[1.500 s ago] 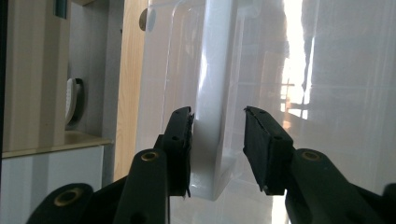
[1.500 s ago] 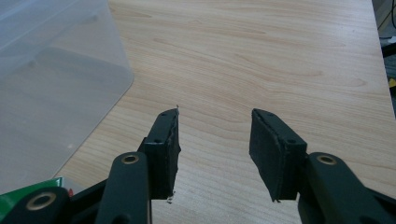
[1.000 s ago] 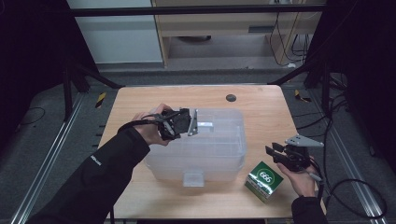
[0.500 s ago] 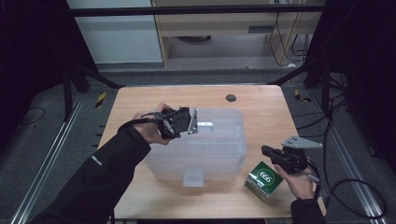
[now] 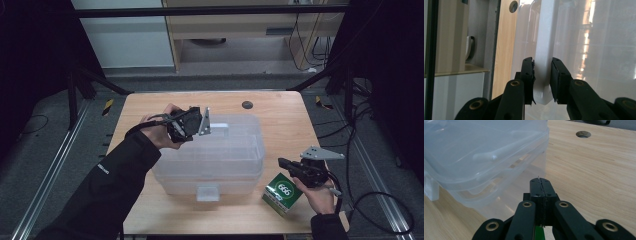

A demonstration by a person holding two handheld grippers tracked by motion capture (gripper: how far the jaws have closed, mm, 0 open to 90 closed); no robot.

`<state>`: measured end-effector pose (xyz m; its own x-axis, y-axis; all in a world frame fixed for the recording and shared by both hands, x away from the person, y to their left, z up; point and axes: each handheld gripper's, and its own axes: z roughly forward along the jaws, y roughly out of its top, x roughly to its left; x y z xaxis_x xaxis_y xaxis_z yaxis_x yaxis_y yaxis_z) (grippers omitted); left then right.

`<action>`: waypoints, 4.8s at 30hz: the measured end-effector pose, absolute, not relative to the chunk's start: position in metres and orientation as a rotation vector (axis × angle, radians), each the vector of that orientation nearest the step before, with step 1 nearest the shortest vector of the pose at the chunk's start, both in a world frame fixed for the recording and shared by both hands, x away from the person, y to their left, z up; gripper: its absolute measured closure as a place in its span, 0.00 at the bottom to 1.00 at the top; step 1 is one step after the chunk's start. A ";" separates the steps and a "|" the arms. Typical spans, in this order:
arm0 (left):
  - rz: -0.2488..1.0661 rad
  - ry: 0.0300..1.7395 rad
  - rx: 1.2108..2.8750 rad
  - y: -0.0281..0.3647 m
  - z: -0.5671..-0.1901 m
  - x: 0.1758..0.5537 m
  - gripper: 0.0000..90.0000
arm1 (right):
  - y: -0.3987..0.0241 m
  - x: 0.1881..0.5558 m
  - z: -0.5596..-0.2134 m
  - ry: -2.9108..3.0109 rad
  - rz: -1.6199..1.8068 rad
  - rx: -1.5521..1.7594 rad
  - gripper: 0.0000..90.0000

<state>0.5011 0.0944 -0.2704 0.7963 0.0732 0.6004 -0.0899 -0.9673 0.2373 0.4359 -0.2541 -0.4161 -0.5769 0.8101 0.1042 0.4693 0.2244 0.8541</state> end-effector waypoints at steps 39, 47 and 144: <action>1.029 0.167 2.622 0.096 -0.257 0.545 0.78 | -0.217 0.435 -0.396 2.089 1.588 1.097 1.00; 0.988 0.209 2.598 0.101 -0.259 0.543 0.67 | -0.216 0.434 -0.396 2.068 1.616 1.099 1.00; 0.545 0.844 1.815 0.266 -0.371 0.438 1.00 | -0.210 0.448 -0.376 2.105 1.544 1.070 1.00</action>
